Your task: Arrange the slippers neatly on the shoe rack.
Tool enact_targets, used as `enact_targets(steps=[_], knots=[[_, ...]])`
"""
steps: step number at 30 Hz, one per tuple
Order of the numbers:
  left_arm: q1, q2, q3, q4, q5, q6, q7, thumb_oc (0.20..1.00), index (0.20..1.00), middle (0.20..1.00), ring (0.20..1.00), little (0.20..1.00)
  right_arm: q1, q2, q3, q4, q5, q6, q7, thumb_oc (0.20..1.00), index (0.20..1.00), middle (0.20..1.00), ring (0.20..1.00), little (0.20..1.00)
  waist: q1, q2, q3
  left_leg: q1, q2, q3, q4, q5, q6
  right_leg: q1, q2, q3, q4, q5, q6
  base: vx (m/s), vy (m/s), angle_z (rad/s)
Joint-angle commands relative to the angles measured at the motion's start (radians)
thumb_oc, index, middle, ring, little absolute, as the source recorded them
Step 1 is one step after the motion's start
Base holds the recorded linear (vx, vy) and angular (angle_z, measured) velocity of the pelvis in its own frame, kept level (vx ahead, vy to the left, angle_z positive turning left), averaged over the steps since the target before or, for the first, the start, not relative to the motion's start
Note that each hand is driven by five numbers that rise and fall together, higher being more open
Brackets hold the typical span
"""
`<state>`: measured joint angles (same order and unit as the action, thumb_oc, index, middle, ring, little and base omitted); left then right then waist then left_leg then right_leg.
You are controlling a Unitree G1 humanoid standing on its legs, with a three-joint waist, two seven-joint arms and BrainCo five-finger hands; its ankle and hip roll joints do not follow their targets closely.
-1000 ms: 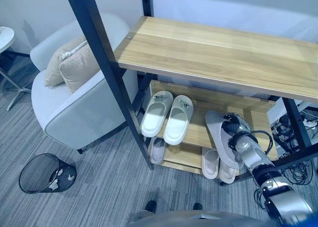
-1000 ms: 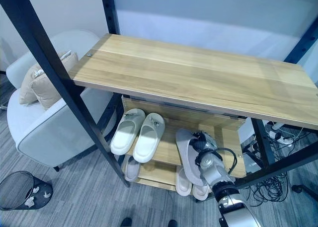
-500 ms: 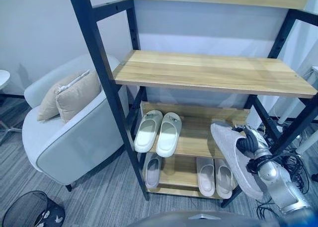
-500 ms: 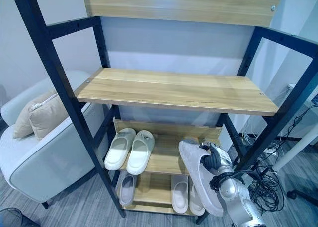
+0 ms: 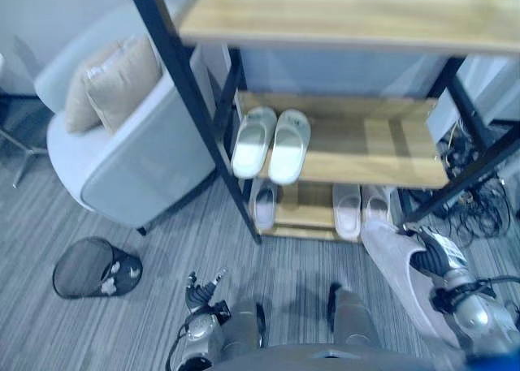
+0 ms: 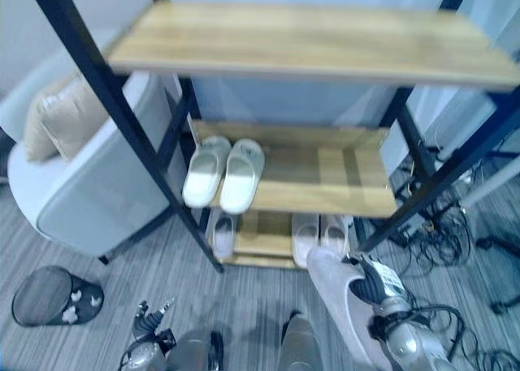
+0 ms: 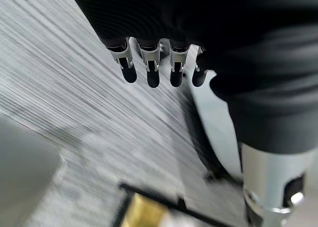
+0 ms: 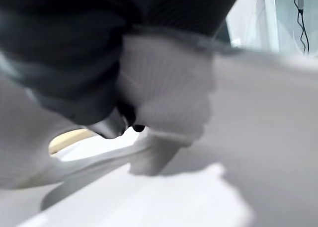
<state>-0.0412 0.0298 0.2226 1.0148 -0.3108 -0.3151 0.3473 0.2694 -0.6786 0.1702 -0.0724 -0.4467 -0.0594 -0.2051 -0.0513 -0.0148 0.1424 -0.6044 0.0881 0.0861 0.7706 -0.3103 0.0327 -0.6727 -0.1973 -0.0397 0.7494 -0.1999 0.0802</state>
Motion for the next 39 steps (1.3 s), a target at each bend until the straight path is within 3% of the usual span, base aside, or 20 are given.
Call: enact_targets(steps=[1,4,5,6,7,8,10,13,15,16,17,22,23,31,33,36,37,39], knots=[[0.052,0.048,-0.023,0.01,-0.024,-0.038,-0.004,1.0,1.0,1.0,1.0,1.0,-0.032,-0.049,-0.027,-0.091,0.006,-0.047,-0.09,0.2,0.2,0.2,0.2,0.2,0.025,-0.041,-0.141,-0.086,-0.012,-0.095,0.095,-0.072,-0.007,0.008,-0.009,0.019,-0.004,-0.102,-0.019,-0.24,0.093,-0.27],[-0.001,0.089,0.007,-0.03,-0.045,-0.042,0.019,1.0,1.0,1.0,1.0,1.0,-0.126,-0.07,0.033,-0.066,0.014,-0.057,-0.123,0.2,0.2,0.2,0.2,0.2,0.033,-0.069,-0.197,-0.3,-0.001,-0.097,0.287,-0.145,-0.005,-0.22,-0.013,0.055,0.181,-0.166,-0.03,-0.16,0.071,-0.24],[-0.016,0.1,0.012,-0.028,-0.05,-0.043,0.021,1.0,1.0,1.0,1.0,1.0,-0.151,-0.068,0.04,-0.064,0.02,-0.052,-0.123,0.2,0.2,0.2,0.2,0.2,0.033,-0.073,-0.206,-0.336,-0.003,-0.099,0.345,-0.193,-0.006,-0.264,-0.02,0.062,0.24,-0.211,-0.034,0.02,0.039,-0.33],[-0.016,0.1,0.012,-0.028,-0.05,-0.043,0.021,1.0,1.0,1.0,1.0,1.0,-0.151,-0.068,0.04,-0.064,0.02,-0.052,-0.123,0.2,0.2,0.2,0.2,0.2,0.033,-0.073,-0.206,-0.336,-0.003,-0.099,0.345,-0.193,-0.006,-0.264,-0.02,0.062,0.24,-0.211,-0.034,-0.07,0.0,-0.34],[-0.061,0.117,0.025,-0.049,-0.067,-0.039,0.034,1.0,1.0,1.0,1.0,1.0,-0.208,-0.062,0.033,-0.088,0.04,-0.026,-0.109,0.2,0.2,0.2,0.2,0.2,0.033,-0.082,-0.218,-0.496,0.002,-0.099,0.482,-0.225,-0.011,-0.427,-0.025,0.083,0.373,-0.24,-0.047,-0.12,-0.019,0.0],[-0.062,0.117,0.026,-0.048,-0.067,-0.038,0.034,1.0,1.0,1.0,1.0,1.0,-0.211,-0.062,0.034,-0.087,0.04,-0.026,-0.108,0.2,0.2,0.2,0.2,0.2,0.032,-0.082,-0.227,-0.511,0.002,-0.1,0.491,-0.228,-0.011,-0.443,-0.025,0.085,0.382,-0.243,-0.047,-0.17,-0.067,0.37],[-0.106,0.13,0.026,-0.079,-0.072,-0.031,0.041,1.0,1.0,1.0,1.0,1.0,-0.289,-0.065,0.019,-0.096,0.058,-0.012,-0.094,0.2,0.2,0.2,0.2,0.2,0.028,-0.08,-0.234,-0.672,0.007,-0.112,0.63,-0.253,-0.018,-0.606,-0.032,0.101,0.522,-0.274,-0.056,-0.06,-0.09,0.23],[-0.184,0.131,0.026,-0.164,-0.093,-0.008,0.036,1.0,1.0,1.0,1.0,1.0,-0.447,-0.057,-0.022,-0.063,0.102,0.024,-0.065,0.2,0.2,0.2,0.2,0.2,0.028,-0.063,-0.203,-0.871,0.017,-0.13,0.831,-0.301,-0.023,-0.808,-0.043,0.126,0.739,-0.32,-0.06,0.0,-0.068,0.12],[-0.203,0.132,0.025,-0.19,-0.093,0.0,0.037,1.0,1.0,1.0,1.0,1.0,-0.492,-0.052,-0.029,-0.047,0.115,0.034,-0.057,0.2,0.2,0.2,0.2,0.2,0.028,-0.058,-0.192,-0.911,0.017,-0.139,0.877,-0.316,-0.025,-0.848,-0.045,0.137,0.785,-0.331,-0.06,0.06,-0.033,0.12],[-0.23,0.126,0.017,-0.258,-0.081,0.022,0.039,1.0,1.0,1.0,1.0,1.0,-0.615,-0.054,-0.043,0.003,0.128,0.044,-0.053,0.2,0.2,0.2,0.2,0.2,0.038,-0.042,-0.125,-0.964,0.016,-0.162,0.989,-0.347,-0.022,-0.897,-0.048,0.168,0.905,-0.356,-0.056,0.07,-0.02,0.09],[-0.239,0.117,0.016,-0.307,-0.082,0.028,0.037,1.0,1.0,1.0,1.0,1.0,-0.698,-0.047,-0.04,0.046,0.145,0.042,-0.059,0.2,0.2,0.2,0.2,0.2,0.05,-0.03,-0.053,-0.965,0.017,-0.179,1.065,-0.373,-0.02,-0.897,-0.052,0.191,0.98,-0.371,-0.054,0.07,-0.016,0.04],[-0.23,0.098,0.022,-0.405,-0.082,0.013,0.043,1.0,1.0,1.0,1.0,1.0,-0.884,-0.073,-0.053,0.063,0.151,0.08,-0.033,0.2,0.2,0.2,0.2,0.2,0.07,-0.012,0.121,-0.966,-0.003,-0.22,1.306,-0.448,-0.016,-0.897,-0.041,0.268,1.214,-0.407,-0.053,0.11,-0.002,0.07],[-0.229,0.091,0.011,-0.417,-0.071,0.007,0.039,1.0,1.0,1.0,1.0,1.0,-0.991,-0.062,-0.062,0.083,0.181,0.108,0.001,0.2,0.2,0.2,0.2,0.2,0.074,-0.01,0.193,-0.966,-0.01,-0.23,1.414,-0.481,-0.018,-0.897,-0.021,0.314,1.326,-0.418,-0.05,0.12,-0.007,0.02],[-0.216,0.065,-0.035,-0.461,-0.064,0.025,0.008,1.0,1.0,1.0,1.0,1.0,-1.326,0.02,0.083,0.502,0.251,0.08,0.032,0.2,0.2,0.2,0.2,0.2,0.097,0.002,0.308,-0.966,-0.022,-0.218,1.576,-0.546,-0.022,-0.897,0.005,0.398,1.498,-0.431,-0.038,0.04,-0.013,0.08],[-0.185,0.076,-0.051,-0.491,-0.055,0.037,-0.011,1.0,1.0,1.0,1.0,1.0,-1.454,0.033,0.177,0.653,0.264,0.06,0.025,0.2,0.2,0.2,0.2,0.2,0.109,0.002,0.331,-0.966,-0.021,-0.214,1.602,-0.561,-0.023,-0.897,0.003,0.415,1.524,-0.433,-0.043,0.0,-0.003,0.02],[-0.155,0.129,-0.099,-0.515,0.033,0.032,0.001,1.0,1.0,1.0,1.0,1.0,-1.599,0.049,0.264,0.836,0.279,0.048,-0.011,0.2,0.2,0.2,0.2,0.2,0.123,-0.002,0.361,-0.966,-0.015,-0.205,1.603,-0.562,-0.018,-0.897,-0.001,0.432,1.528,-0.421,-0.049,-0.02,-0.002,0.05],[-0.11,0.183,-0.164,-0.543,0.116,0.018,0.001,1.0,1.0,1.0,1.0,1.0,-1.665,0.076,0.305,0.92,0.286,0.042,-0.042,0.2,0.2,0.2,0.2,0.2,0.129,-0.009,0.375,-0.966,-0.01,-0.198,1.595,-0.562,-0.016,-0.897,-0.003,0.441,1.521,-0.414,-0.05,0.0,0.0,0.0],[-0.072,0.216,-0.18,-0.561,0.131,0.023,-0.02,1.0,1.0,1.0,1.0,1.0,-1.717,0.089,0.323,0.978,0.308,0.038,-0.058,0.2,0.2,0.2,0.2,0.2,0.132,-0.014,0.376,-0.966,-0.005,-0.192,1.587,-0.562,-0.014,-0.897,-0.005,0.442,1.512,-0.412,-0.052,0.0,0.0,0.0]])
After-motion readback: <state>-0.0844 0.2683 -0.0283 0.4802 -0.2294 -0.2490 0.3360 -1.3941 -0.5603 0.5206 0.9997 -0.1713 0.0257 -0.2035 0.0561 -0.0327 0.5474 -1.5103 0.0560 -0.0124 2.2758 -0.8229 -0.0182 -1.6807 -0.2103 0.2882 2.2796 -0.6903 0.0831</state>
